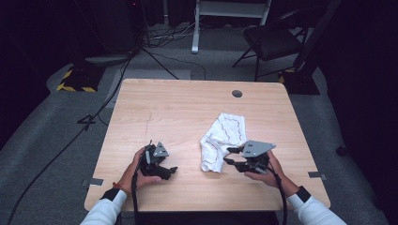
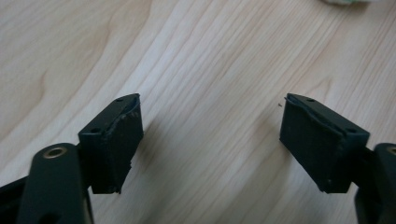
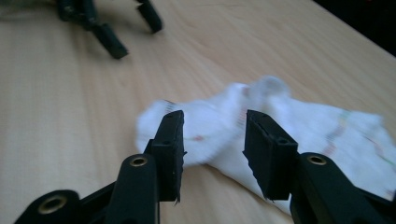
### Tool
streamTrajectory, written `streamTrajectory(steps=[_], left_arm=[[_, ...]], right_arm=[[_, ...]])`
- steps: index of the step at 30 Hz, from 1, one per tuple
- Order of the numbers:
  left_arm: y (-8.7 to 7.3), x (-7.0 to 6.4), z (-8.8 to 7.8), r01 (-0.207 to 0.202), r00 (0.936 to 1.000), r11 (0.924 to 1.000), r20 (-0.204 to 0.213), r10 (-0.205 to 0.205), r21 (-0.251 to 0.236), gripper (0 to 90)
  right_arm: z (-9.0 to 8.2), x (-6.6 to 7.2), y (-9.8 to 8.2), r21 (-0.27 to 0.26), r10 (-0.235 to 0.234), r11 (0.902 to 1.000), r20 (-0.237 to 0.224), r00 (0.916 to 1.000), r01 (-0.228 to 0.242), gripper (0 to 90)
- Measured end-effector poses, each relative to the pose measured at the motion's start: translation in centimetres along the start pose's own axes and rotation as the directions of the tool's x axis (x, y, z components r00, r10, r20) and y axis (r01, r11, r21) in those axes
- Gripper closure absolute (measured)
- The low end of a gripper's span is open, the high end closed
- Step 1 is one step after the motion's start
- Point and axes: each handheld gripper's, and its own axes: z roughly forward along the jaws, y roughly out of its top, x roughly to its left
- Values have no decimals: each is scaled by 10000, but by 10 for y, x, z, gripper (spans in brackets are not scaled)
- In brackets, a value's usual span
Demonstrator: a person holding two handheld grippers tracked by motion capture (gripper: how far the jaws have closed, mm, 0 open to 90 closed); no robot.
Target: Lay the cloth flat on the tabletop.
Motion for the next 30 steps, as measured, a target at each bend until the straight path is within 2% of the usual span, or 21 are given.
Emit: streamTrajectory(steps=[1,3,4,5,7,8,10,12,14,17,19,20,22,23,24,26,28,30], left_arm=[[4,-3,1,-138,9998,9999,116,138,-5,133],[15,-10,4,-372,9985,9989,400,383,-294,205],[24,-14,6,-568,9971,9975,474,588,-424,147],[29,-17,7,-630,9967,9964,469,657,-564,147],[46,-24,11,-956,9933,9922,580,1004,-799,187],[52,-26,12,-1008,9923,9909,630,1066,-896,179],[66,-30,16,-1167,9903,9858,611,1247,-1207,175],[80,-30,20,-1249,9893,9829,578,1337,-1356,186],[93,-28,26,-1134,9901,9808,642,1248,-1584,184],[107,-23,36,-1015,9919,9806,592,1128,-1678,186],[115,-19,43,-965,9929,9789,516,1073,-1800,196],[120,-15,47,-907,9939,9780,448,1008,-1880,201],[125,-9,54,-815,9944,9791,511,925,-1862,243],[128,-6,58,-827,9957,9799,259,888,-1816,252],[130,-4,61,-871,9954,9798,233,927,-1798,275],[133,3,68,-733,9960,9816,366,810,-1761,308],[132,8,77,-884,9924,9821,698,1011,-1664,402],[129,10,85,-1359,9865,9835,752,1455,-1194,475]], right_arm=[[-5,-7,-4,-21,197,9998,279,9994,-196,576],[-12,-19,-10,90,358,9993,920,9951,-368,573],[-14,-26,-14,110,568,9982,1208,9910,-586,575],[-15,-35,-19,133,893,9957,1459,9853,-922,575],[-13,-45,-27,413,1106,9919,1850,9765,-1202,575],[-11,-52,-32,616,1204,9888,2061,9711,-1357,575],[-8,-61,-40,886,1377,9830,2253,9645,-1611,575],[-5,-72,-48,970,1734,9745,2455,9538,-2021,576],[-1,-80,-54,1120,1779,9705,2651,9477,-2135,577],[7,-89,-60,1262,1851,9658,2776,9427,-2267,578],[15,-92,-61,1488,1769,9629,2812,9432,-2250,568],[19,-94,-61,1577,1936,9569,2798,9403,-2440,563],[25,-98,-60,1525,2186,9513,2788,9351,-2679,559],[28,-100,-60,1474,2330,9484,2766,9323,-2808,556],[31,-101,-59,1450,2425,9467,2664,9328,-2875,545],[37,-104,-59,1669,2662,9353,2495,9311,-3121,532],[40,-104,-60,1787,2691,9318,2441,9317,-3160,531],[40,-105,-61,1816,2769,9291,2354,9316,-3220,528]])
